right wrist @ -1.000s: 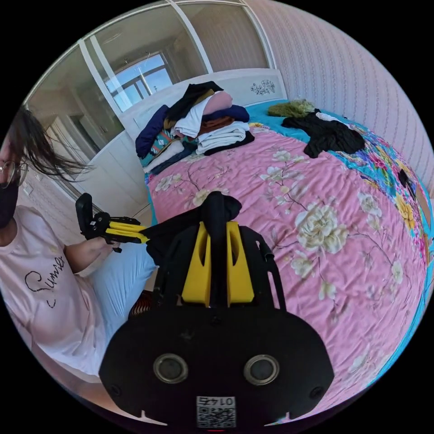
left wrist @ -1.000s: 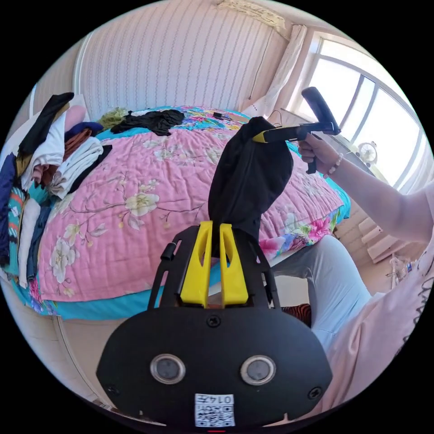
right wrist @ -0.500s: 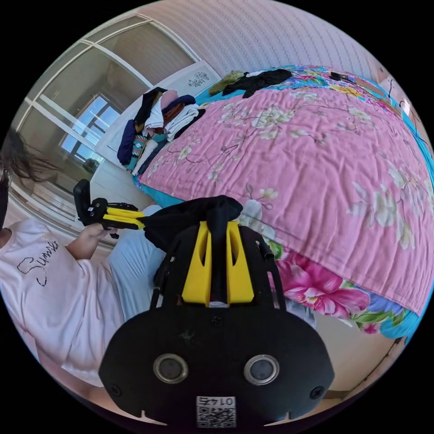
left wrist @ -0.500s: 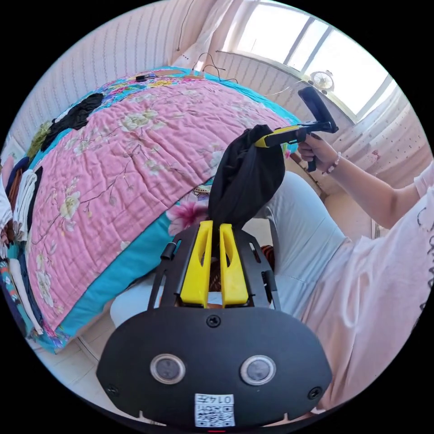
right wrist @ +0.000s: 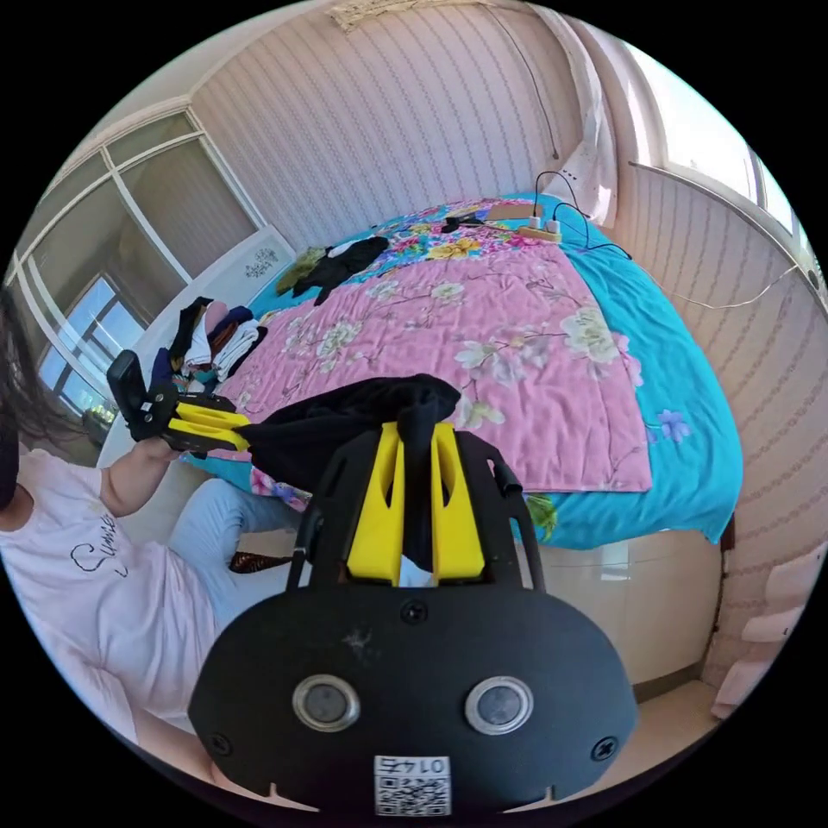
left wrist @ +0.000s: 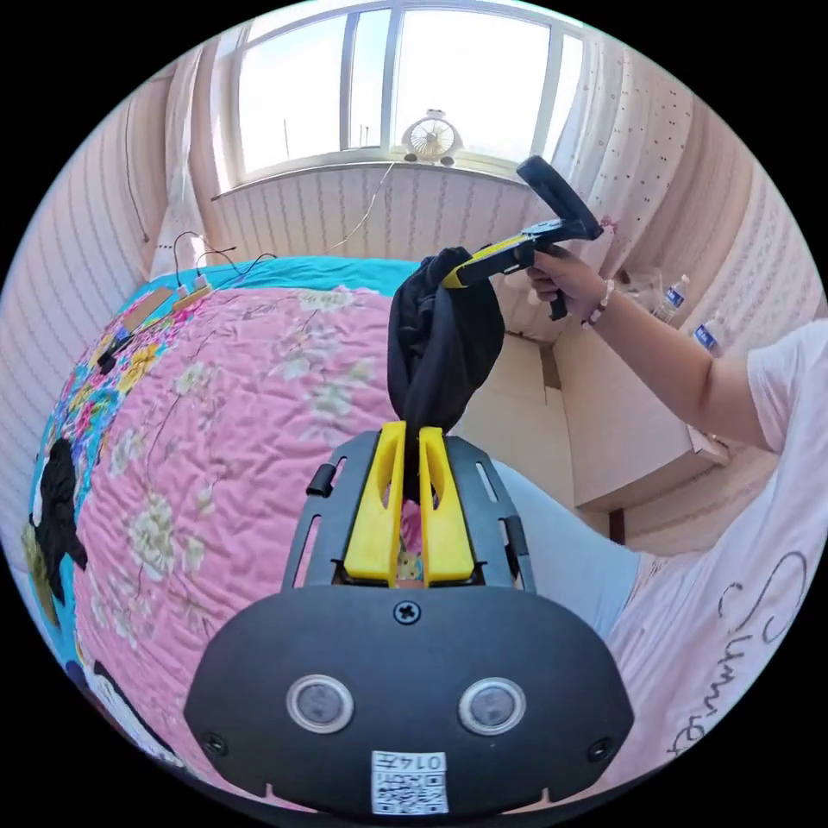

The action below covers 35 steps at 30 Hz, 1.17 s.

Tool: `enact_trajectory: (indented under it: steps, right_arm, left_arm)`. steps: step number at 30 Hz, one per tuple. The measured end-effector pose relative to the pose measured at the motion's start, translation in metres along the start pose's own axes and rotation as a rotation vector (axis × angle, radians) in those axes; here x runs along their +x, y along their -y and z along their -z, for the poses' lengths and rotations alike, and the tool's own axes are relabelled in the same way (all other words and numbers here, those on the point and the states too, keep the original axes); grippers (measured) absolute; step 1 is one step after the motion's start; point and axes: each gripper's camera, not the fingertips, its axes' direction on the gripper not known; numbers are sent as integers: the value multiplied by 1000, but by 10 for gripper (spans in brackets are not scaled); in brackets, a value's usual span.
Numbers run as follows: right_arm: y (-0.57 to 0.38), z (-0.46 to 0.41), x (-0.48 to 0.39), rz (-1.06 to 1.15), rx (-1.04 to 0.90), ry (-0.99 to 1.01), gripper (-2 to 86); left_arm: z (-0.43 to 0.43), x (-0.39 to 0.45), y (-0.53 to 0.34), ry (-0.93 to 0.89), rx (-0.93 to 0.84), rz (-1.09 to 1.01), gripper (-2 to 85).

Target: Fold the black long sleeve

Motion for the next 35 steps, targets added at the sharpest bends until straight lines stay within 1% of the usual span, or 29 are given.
enact_trajectory:
  steps: [2,3,4,5,6,8,9,11,12,15,17,18,20,24,28,30,32,33,35]
  right_arm:
    - [20,24,38,-39,-39,-144,57]
    - [25,28,49,-55,-41,-173,60]
    - [36,33,73,-99,-57,-203,67]
    - [44,31,99,-157,-67,-233,78]
    - [47,29,111,-182,-64,-251,84]
    - [44,9,154,-319,-78,-352,111]
    - [41,3,159,-340,-90,-368,120]
    - [24,-11,155,-326,-71,-282,137]
    - [19,-13,149,-307,-62,-267,137]
    - [-12,-24,104,-201,-51,-233,139]
    - [-41,-26,61,-151,-25,-133,139]
    - [-49,-26,49,-142,-14,-112,139]
    - [-76,-24,-5,-100,6,-64,139]
    - [-106,-21,-93,-16,-12,-60,139]
    - [-124,-11,-189,81,-1,-144,134]
    - [-124,-10,-228,133,-3,-156,133]
    - [-118,-11,-277,193,-27,-146,135]
    - [-115,-10,-289,206,-27,-139,135]
    - [-103,-9,-341,270,-9,-115,139]
  left_arm:
    - [-22,-21,43,-14,43,33,30]
    - [-42,-34,66,33,28,52,35]
    - [-54,-41,75,57,7,64,36]
    - [-77,-54,88,108,-51,74,37]
    - [-97,-65,92,171,-102,89,32]
    - [-114,-77,86,222,-148,102,29]
    - [-114,-82,78,237,-157,128,31]
    - [-105,-84,63,260,-142,141,37]
    - [-95,-80,53,305,-142,127,42]
    - [-62,-59,29,437,-155,73,48]
    - [-38,-43,14,517,-140,48,49]
    - [-21,-32,3,565,-133,39,50]
    - [4,-18,-14,612,-127,45,54]
    - [69,12,-58,693,-109,108,70]
    - [130,39,-103,785,-88,127,74]
    - [175,54,-138,844,-63,159,76]
    - [210,63,-167,868,-36,194,76]
    - [233,68,-188,885,-19,221,76]
    - [267,74,-222,909,2,263,78]
